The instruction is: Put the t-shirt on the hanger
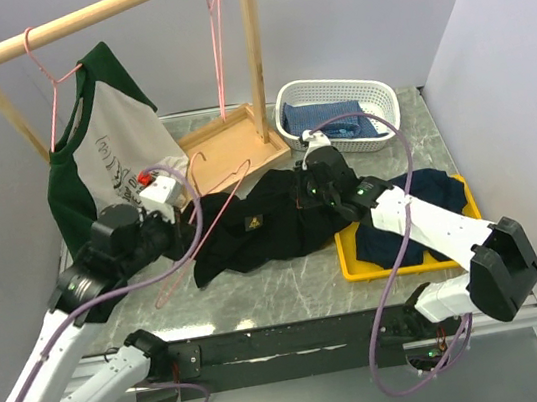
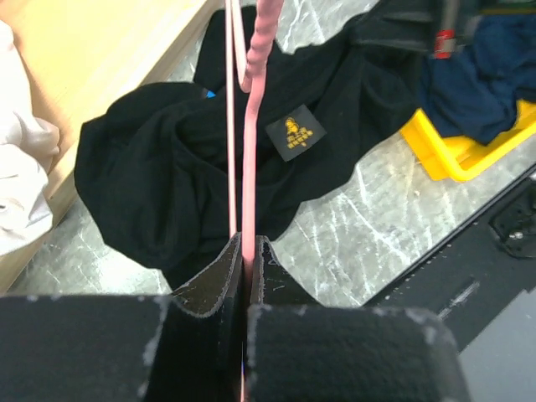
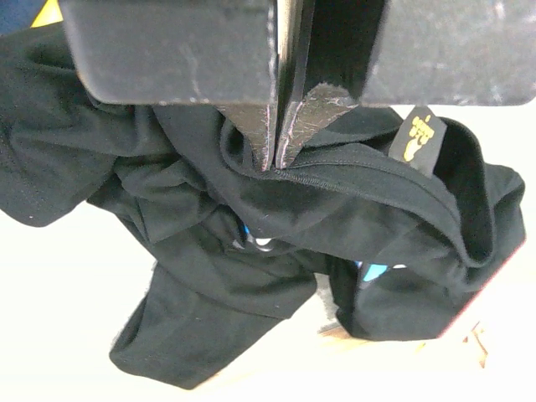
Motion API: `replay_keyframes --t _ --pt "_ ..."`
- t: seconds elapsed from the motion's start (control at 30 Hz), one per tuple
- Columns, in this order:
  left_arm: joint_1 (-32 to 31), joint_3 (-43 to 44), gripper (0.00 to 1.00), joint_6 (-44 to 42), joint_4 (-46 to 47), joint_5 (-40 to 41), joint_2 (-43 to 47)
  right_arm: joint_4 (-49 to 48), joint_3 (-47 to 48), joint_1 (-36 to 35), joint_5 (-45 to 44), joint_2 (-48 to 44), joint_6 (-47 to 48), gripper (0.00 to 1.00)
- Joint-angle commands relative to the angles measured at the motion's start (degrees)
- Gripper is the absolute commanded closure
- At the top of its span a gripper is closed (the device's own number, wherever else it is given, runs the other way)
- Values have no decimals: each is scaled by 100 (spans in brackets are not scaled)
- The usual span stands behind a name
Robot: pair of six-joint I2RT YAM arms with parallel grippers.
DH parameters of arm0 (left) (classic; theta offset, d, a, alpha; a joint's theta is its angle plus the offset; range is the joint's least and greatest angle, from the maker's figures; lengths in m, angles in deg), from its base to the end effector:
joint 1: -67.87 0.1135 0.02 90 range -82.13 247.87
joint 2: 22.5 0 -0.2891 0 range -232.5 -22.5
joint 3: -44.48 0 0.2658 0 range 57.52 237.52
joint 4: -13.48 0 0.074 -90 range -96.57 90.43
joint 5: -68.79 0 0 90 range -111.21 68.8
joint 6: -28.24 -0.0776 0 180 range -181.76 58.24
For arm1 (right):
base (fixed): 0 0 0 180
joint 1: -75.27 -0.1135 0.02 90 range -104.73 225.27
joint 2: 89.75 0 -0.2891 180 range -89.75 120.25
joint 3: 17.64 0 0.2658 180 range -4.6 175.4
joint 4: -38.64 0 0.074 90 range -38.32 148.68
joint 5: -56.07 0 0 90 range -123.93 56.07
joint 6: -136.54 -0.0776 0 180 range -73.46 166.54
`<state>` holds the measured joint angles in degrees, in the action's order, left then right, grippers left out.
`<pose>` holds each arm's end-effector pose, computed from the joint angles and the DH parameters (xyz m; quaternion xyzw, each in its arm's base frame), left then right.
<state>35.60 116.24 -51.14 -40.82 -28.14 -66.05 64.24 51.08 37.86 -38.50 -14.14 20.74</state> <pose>0.1475 -0.1042 0.3719 0.1905 0.8258 -0.2409 0.4730 0.2736 0.2015 0.2803 -0.0695 0.8734 0.2221 0.4277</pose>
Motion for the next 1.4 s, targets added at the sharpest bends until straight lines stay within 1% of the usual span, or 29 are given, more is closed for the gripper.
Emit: replay_keyframes --t 0.0,0.17,0.33,0.7,1.07,1.2,1.33,1.37 --pt "-104 -18 99 152 -14 -220 338 -52 233 -30 -236 138 110 100" --pt "-288 8 99 169 -137 -448 382 19 452 -30 -289 305 128 100" --pt "-692 -36 99 240 -233 -247 409 45 540 -30 -307 349 154 100" --pt "-895 34 99 222 -295 -176 110 116 576 -21 -412 191 207 100" --pt "-1044 35 99 187 -313 -18 48 107 751 -65 -237 173 400 100" --pt "-1053 34 99 178 -251 -281 -22 185 979 -231 -254 181 611 100" --pt "-1044 8 99 187 -173 -343 13 554 1742 -591 -333 506 927 100" --pt "-1044 -27 99 213 -129 -343 48 598 1875 -871 -507 568 1102 100"
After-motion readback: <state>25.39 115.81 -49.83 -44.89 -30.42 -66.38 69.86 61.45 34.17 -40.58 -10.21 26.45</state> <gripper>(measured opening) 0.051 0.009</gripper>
